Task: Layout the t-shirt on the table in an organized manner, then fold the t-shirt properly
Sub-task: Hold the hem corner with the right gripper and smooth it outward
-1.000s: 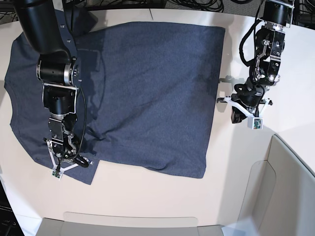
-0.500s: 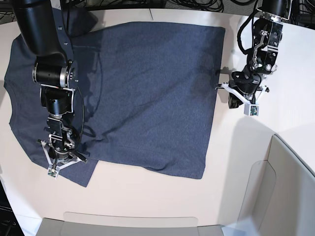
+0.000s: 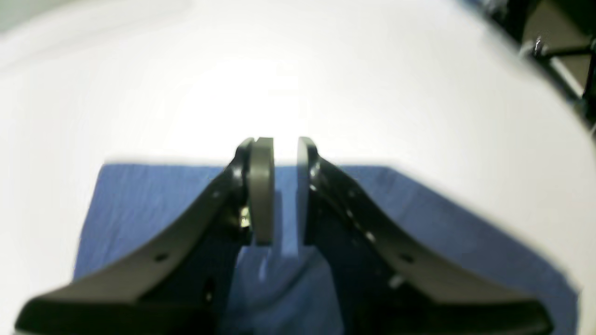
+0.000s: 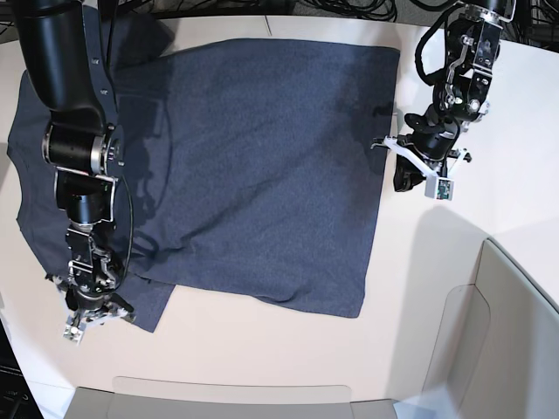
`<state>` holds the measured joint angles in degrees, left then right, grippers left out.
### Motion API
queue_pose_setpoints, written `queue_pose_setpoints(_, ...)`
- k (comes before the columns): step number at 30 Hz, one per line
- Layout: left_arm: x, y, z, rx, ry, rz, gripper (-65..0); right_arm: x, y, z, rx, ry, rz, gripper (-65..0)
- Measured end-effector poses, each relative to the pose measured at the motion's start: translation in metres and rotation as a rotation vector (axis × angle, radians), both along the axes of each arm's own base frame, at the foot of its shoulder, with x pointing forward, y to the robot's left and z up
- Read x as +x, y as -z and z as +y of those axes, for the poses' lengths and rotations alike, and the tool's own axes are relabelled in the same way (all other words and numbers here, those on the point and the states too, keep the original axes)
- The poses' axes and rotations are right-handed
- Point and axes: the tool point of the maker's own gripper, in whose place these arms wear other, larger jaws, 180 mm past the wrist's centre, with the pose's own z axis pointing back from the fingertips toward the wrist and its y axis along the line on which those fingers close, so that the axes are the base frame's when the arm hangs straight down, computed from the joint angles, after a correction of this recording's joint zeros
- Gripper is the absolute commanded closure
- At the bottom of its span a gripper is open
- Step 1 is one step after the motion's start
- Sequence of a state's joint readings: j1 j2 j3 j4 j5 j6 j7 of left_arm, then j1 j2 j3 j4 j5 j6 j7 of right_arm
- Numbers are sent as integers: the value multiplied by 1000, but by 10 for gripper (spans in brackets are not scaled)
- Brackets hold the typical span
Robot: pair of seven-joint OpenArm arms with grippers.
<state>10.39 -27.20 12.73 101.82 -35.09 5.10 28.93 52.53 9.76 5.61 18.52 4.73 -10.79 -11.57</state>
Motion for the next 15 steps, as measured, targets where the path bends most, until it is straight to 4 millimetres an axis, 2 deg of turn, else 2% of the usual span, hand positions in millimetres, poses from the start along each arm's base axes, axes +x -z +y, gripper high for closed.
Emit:
queue_pose_setpoints(3,-7,4,13,12,-23,14,-8,-1,18,34,50,-44,48,-92)
queue_pose_setpoints(6,-9,3,33,36,-73,22,-8,-3,37,81,150,-176,132,-92)
queue_pose_setpoints(8,-7,1,34,39,-74,14,-8,-7,43,97,245,-199,176,-92)
queue_pose_setpoints(10,-6,0,30,31,-62,8,-8,-9,44,100,329,-206,183,-92)
queue_pose_setpoints(15,-8,2,31,35,-64,17,-8,-16,48,82,440,-135,189,-92)
